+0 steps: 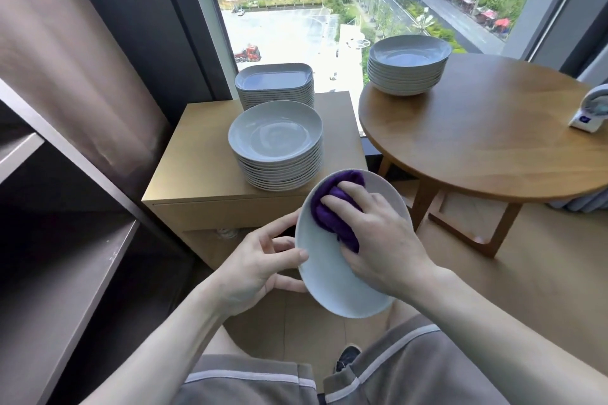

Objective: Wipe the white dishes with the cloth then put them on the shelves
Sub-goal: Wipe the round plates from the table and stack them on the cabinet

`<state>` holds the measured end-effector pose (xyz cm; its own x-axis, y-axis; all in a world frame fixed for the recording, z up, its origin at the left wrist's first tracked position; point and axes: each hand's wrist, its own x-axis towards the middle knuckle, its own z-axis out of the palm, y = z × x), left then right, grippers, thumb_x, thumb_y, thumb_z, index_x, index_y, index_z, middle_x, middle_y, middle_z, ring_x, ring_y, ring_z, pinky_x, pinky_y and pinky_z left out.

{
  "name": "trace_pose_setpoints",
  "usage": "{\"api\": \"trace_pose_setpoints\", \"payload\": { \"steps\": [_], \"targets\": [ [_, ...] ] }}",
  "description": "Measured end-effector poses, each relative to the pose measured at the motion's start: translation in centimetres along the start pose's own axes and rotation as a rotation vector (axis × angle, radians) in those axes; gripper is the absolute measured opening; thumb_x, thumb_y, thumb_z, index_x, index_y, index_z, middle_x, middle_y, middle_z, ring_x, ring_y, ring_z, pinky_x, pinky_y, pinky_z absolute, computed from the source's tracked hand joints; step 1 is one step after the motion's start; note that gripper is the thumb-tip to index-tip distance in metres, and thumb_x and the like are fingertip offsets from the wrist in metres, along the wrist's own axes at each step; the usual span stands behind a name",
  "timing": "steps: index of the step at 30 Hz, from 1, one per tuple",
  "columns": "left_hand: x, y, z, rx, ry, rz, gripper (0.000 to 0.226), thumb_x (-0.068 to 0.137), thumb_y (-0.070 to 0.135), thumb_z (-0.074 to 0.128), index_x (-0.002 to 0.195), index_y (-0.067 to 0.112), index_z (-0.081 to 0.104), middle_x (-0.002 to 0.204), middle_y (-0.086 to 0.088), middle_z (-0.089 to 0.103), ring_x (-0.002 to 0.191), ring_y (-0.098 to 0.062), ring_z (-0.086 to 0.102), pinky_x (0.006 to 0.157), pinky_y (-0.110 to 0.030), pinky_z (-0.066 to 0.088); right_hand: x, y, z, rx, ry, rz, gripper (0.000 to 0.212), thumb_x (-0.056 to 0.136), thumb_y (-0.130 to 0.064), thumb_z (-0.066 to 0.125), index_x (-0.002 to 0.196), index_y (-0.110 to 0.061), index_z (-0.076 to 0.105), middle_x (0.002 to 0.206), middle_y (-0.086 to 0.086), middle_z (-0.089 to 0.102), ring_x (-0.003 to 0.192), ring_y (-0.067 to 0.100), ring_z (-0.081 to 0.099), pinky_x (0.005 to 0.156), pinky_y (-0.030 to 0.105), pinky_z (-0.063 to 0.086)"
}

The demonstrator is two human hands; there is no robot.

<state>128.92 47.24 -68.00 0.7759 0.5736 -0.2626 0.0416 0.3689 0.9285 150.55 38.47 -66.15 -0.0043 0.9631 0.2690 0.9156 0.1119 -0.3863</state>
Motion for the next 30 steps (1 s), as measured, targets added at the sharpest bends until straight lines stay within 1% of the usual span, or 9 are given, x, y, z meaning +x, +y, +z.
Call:
{"api": "trace_pose_setpoints", "payload": {
  "steps": [3,6,11,15,19,23,25,27,30],
  "targets": [
    [0.0,0.3,-0.5,-0.006,-0.013,0.022,0.061,0.097,0.015,0.072,0.151,0.033,0.053,0.135,-0.027,0.065,0.121,-0.040,0.067,0.086,-0.053,0.061,-0.1,-0.8,0.1,0.011,-0.126,-0.133,0.065,0.084,-0.027,0.071,0.145,-0.032,0.048,0.154,-0.006,0.040,0.122,0.025,0.049,0.098,0.040,0.050],
    [0.0,1.0,-1.5,-0.042,0.028,0.053,0.057,0.096,0.013,0.069,0.150,0.028,0.055,0.135,-0.028,0.065,0.114,-0.037,0.071,0.083,-0.052,0.062,-0.6,-1.5,0.3,0.016,-0.252,-0.228,0.066,0.087,-0.034,0.071,0.146,-0.039,0.041,0.153,-0.012,0.037,0.125,0.021,0.046,0.097,0.038,0.050],
    [-0.5,2.1,-3.4,-0.049,0.174,0.102,0.060,0.089,0.012,0.074,0.144,0.032,0.060,0.131,-0.024,0.068,0.113,-0.041,0.071,0.078,-0.050,0.063,-1.0,-0.8,1.0,-0.049,-0.384,-0.194,0.068,0.087,-0.032,0.071,0.146,-0.043,0.039,0.152,-0.015,0.036,0.129,0.017,0.044,0.100,0.032,0.047],
    [-0.7,2.4,-3.7,-0.035,0.211,0.111,0.062,0.086,0.009,0.075,0.142,0.033,0.063,0.128,-0.024,0.070,0.110,-0.039,0.073,0.075,-0.047,0.063,-0.8,1.2,0.8,-0.114,-0.349,-0.070,0.065,0.090,-0.033,0.068,0.147,-0.042,0.038,0.151,-0.013,0.037,0.128,0.019,0.045,0.097,0.032,0.049],
    [-0.8,2.3,-3.5,-0.036,0.187,0.098,0.068,0.082,0.012,0.082,0.144,0.032,0.061,0.128,-0.026,0.069,0.109,-0.039,0.073,0.077,-0.048,0.063,-0.2,2.4,0.6,-0.148,-0.256,0.045,0.065,0.087,-0.034,0.068,0.145,-0.039,0.041,0.146,-0.011,0.039,0.119,0.020,0.047,0.085,0.030,0.049],
    [-0.7,1.9,-2.7,-0.051,0.156,0.077,0.070,0.078,0.018,0.084,0.143,0.034,0.062,0.127,-0.025,0.070,0.107,-0.037,0.074,0.076,-0.048,0.063,0.3,3.0,0.5,-0.168,-0.155,0.132,0.064,0.084,-0.030,0.067,0.144,-0.035,0.044,0.147,-0.008,0.040,0.113,0.022,0.048,0.075,0.028,0.040],
    [-0.5,1.5,-2.2,-0.059,0.138,0.067,0.070,0.079,0.018,0.085,0.143,0.034,0.062,0.127,-0.025,0.070,0.108,-0.037,0.074,0.077,-0.048,0.063,0.5,3.0,0.2,-0.160,-0.113,0.142,0.062,0.084,-0.029,0.065,0.143,-0.034,0.046,0.148,-0.008,0.040,0.114,0.023,0.048,0.075,0.029,0.040],
    [-0.3,0.9,-1.5,-0.069,0.113,0.057,0.070,0.081,0.018,0.084,0.145,0.033,0.060,0.129,-0.026,0.069,0.111,-0.038,0.073,0.078,-0.049,0.063,0.7,2.5,-0.2,-0.125,-0.075,0.129,0.062,0.083,-0.028,0.066,0.142,-0.033,0.048,0.148,-0.008,0.041,0.118,0.024,0.048,0.080,0.034,0.047],
    [0.1,0.2,-0.6,-0.082,0.095,0.055,0.066,0.086,0.017,0.081,0.146,0.032,0.059,0.131,-0.028,0.067,0.113,-0.039,0.071,0.079,-0.050,0.063,0.6,1.1,-0.5,-0.101,-0.066,0.037,0.063,0.082,-0.027,0.070,0.142,-0.033,0.050,0.147,-0.006,0.044,0.117,0.026,0.051,0.086,0.039,0.052]
  ]
}}
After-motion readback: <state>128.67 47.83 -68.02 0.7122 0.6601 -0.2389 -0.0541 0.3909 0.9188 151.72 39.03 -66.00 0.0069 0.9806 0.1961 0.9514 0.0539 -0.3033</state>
